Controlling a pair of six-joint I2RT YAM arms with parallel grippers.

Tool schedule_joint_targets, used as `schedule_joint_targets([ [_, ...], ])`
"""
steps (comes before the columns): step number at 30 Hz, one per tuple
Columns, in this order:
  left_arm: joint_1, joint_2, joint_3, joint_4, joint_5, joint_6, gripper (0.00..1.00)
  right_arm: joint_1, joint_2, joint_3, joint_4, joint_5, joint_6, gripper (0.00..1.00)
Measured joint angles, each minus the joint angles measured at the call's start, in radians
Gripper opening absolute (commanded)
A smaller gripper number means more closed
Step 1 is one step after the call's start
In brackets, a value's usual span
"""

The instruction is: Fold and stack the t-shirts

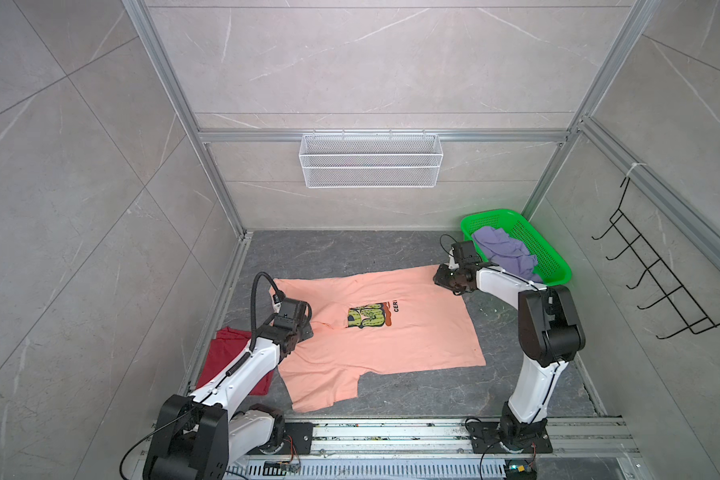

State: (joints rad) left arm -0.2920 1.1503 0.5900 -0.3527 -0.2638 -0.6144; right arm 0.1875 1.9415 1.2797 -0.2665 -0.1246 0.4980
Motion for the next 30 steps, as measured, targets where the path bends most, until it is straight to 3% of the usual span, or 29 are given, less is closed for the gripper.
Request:
schedule_joint_targets([
  [4, 0.0, 0.0, 0.005, -0.039, 0.006, -0.015, 0.48, 0.0, 0.034, 0.0, -0.01, 0.009, 0.001, 0.44],
  [9, 0.0, -0.032, 0.069, -0.135, -0.012, -0.031, 0.62, -0.001, 0.034, 0.003, -0.014, 0.02, 0.0, 0.44],
  [14, 0.0, -0.043, 0.172, -0.128, -0.013, -0.01, 0.63, -0.002, 0.033, 0.007, -0.014, 0.019, 0.001, 0.44],
  [18, 0.001, 0.062, 0.231, -0.079, 0.017, 0.008, 0.6, -0.002, 0.033, 0.008, -0.014, 0.018, 0.001, 0.44],
  [24, 0.001, 0.251, 0.216, 0.018, 0.126, 0.005, 0.54, -0.002, 0.033, 0.008, -0.014, 0.007, 0.005, 0.44],
  [30, 0.001, 0.328, 0.173, 0.103, 0.214, -0.041, 0.53, -0.002, 0.033, 0.008, -0.013, 0.004, 0.005, 0.43],
])
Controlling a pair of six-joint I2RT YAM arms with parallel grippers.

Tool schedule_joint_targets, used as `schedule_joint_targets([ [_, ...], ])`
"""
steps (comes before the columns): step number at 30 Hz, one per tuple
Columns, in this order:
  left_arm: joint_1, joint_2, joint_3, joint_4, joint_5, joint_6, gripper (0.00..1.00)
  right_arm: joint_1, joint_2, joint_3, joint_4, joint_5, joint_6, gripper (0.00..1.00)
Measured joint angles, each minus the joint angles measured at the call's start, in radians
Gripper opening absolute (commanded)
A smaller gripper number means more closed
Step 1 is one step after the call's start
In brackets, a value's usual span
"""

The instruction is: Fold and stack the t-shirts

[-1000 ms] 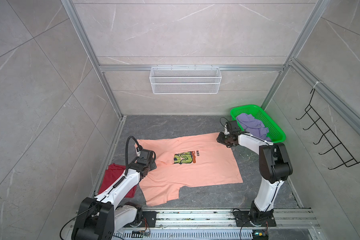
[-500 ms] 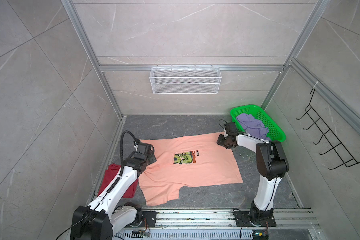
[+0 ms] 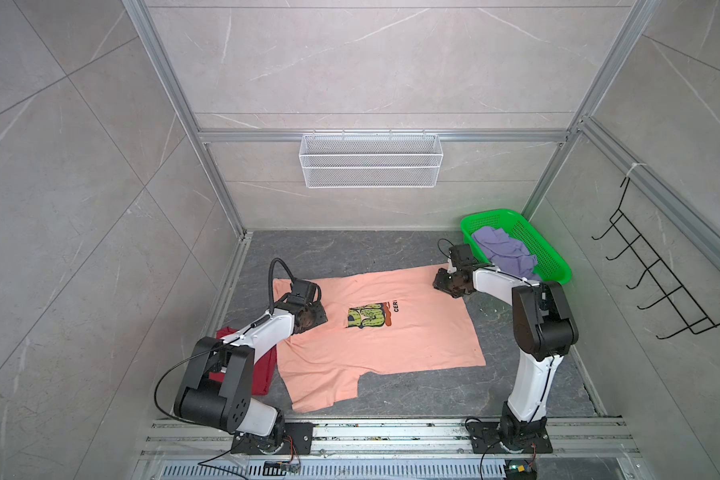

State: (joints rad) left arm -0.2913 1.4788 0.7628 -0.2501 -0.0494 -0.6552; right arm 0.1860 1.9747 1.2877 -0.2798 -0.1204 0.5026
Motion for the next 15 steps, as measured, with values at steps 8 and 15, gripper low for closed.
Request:
schedule_joint_targets([
  [8, -0.001, 0.006, -0.082, 0.092, 0.051, -0.095, 0.5, -0.006, 0.0, 0.0, -0.001, 0.004, 0.0, 0.43],
  [15, 0.003, -0.033, -0.064, 0.04, 0.047, -0.094, 0.59, -0.041, 0.0, 0.0, -0.011, 0.013, -0.001, 0.43],
])
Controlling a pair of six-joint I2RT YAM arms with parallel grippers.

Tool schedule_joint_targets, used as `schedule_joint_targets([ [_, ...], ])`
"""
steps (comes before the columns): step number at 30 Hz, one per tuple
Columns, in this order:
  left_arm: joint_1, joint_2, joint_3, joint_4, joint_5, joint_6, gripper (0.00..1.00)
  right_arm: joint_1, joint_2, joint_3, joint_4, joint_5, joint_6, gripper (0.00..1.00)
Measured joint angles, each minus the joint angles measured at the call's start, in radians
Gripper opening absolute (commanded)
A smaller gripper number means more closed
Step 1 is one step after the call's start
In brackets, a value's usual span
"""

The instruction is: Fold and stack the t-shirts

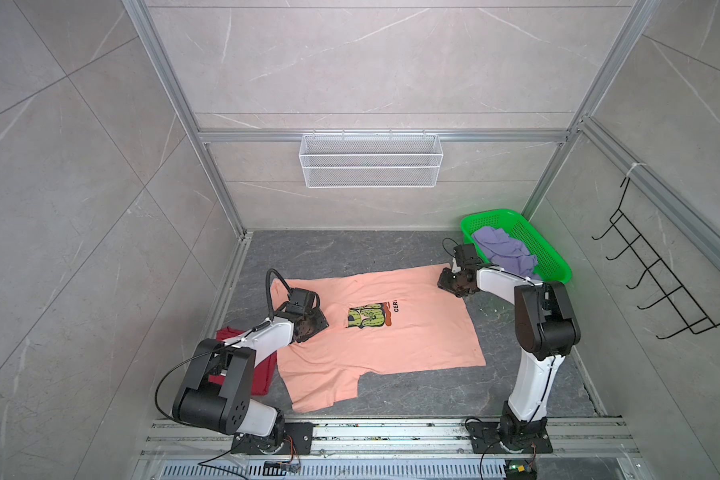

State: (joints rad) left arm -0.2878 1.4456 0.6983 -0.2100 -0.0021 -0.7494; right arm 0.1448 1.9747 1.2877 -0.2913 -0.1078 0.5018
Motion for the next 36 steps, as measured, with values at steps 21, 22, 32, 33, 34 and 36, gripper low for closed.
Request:
schedule_joint_targets([
  [21, 0.266, 0.353, 0.34, 0.033, 0.022, 0.098, 0.59, 0.016, 0.064, 0.113, 0.017, -0.061, 0.031, 0.43],
  [22, 0.269, 0.372, 0.358, 0.037, 0.024, 0.098, 0.59, 0.016, 0.079, 0.117, 0.016, -0.059, 0.031, 0.43],
  [32, 0.334, 0.535, 0.567, 0.024, 0.03, 0.094, 0.58, -0.008, 0.212, 0.297, -0.069, 0.014, 0.053, 0.41],
  [33, 0.339, 0.545, 0.58, 0.023, 0.029, 0.093, 0.58, -0.014, 0.216, 0.303, -0.076, 0.02, 0.058, 0.41],
  [34, 0.344, 0.553, 0.591, 0.023, 0.029, 0.09, 0.58, -0.021, 0.216, 0.303, -0.08, 0.032, 0.065, 0.41],
  [36, 0.35, 0.558, 0.597, 0.021, 0.027, 0.085, 0.57, -0.036, 0.216, 0.301, -0.084, 0.041, 0.078, 0.42],
])
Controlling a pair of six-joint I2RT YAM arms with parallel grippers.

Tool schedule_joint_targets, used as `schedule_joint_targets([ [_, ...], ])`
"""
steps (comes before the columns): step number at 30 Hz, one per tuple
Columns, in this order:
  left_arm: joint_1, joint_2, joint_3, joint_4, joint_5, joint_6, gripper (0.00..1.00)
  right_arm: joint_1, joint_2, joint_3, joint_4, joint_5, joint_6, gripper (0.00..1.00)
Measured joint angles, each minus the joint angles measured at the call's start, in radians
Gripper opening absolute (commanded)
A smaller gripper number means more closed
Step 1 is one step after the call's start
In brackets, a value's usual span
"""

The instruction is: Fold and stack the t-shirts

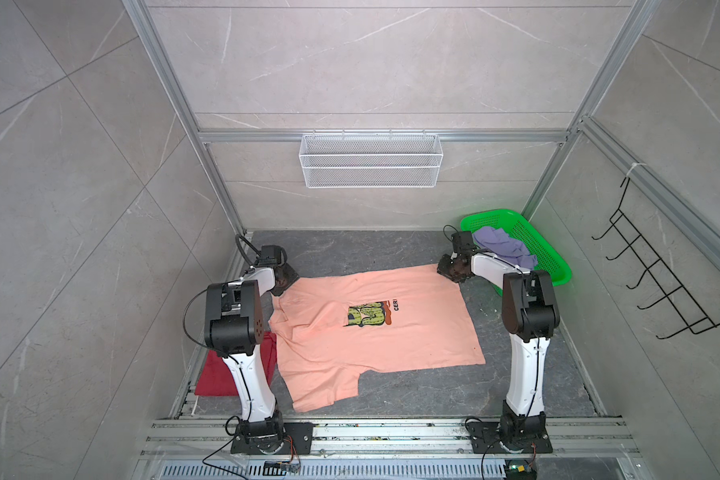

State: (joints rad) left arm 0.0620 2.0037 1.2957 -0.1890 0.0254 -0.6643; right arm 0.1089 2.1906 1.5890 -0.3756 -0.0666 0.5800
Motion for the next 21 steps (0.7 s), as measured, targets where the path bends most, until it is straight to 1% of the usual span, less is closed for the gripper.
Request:
schedule_joint_targets([
  [4, 0.002, 0.001, 0.004, -0.009, 0.0, -0.006, 0.55, -0.022, -0.019, -0.033, 0.023, -0.005, 0.003, 0.42],
  [12, 0.0, -0.014, 0.001, -0.002, 0.044, 0.014, 0.55, -0.039, -0.026, -0.037, 0.047, -0.079, -0.047, 0.42],
  [17, -0.01, -0.047, 0.004, 0.019, 0.083, 0.022, 0.55, -0.039, -0.027, 0.009, 0.048, -0.1, -0.053, 0.42],
  [21, -0.013, -0.044, 0.025, 0.025, 0.094, 0.021, 0.55, -0.039, -0.021, 0.049, 0.061, -0.111, -0.051, 0.42],
])
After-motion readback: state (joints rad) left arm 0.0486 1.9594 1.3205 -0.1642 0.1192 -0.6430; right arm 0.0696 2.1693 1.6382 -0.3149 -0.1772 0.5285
